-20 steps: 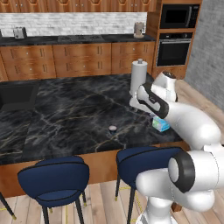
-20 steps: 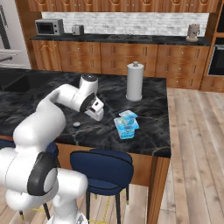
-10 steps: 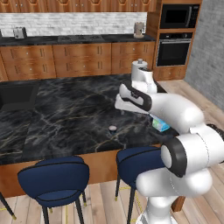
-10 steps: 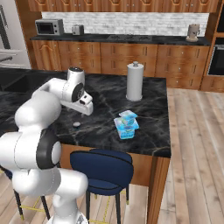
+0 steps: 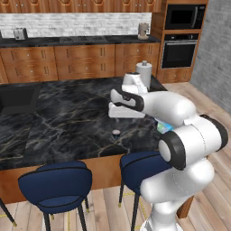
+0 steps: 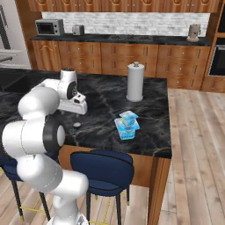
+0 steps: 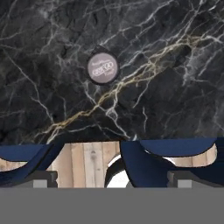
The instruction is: Stack the yogurt containers by placing the smaller containers on top of the larger containers.
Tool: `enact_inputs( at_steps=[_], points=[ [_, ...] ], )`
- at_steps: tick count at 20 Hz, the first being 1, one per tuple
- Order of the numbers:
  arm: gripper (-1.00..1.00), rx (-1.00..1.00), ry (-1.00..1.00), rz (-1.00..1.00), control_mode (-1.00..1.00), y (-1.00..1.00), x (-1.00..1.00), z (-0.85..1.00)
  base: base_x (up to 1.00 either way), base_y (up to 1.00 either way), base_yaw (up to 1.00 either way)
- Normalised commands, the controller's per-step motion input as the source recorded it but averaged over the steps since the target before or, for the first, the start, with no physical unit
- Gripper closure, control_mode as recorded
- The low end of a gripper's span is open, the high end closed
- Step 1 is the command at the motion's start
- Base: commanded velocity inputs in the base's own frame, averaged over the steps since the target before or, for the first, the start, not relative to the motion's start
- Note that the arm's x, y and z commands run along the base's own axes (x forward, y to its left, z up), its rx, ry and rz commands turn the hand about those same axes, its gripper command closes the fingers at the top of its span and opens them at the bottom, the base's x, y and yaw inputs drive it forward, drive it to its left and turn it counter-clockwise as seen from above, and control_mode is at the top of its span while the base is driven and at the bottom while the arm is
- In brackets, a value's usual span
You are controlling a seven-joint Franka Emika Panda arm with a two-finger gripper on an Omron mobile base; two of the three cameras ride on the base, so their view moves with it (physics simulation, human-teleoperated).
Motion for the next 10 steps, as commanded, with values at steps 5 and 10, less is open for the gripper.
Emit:
enact_inputs(
  at_steps=[5, 10],
  points=[
    [-1.00, -0.03, 0.00, 0.07, -1.00, 0.05, 0.00, -0.36, 0.00, 0.00, 0.00],
    [-1.00, 0.00, -0.02, 0.02, -1.00, 0.00, 0.00, -0.36, 0.00, 0.00, 0.00]
  ],
)
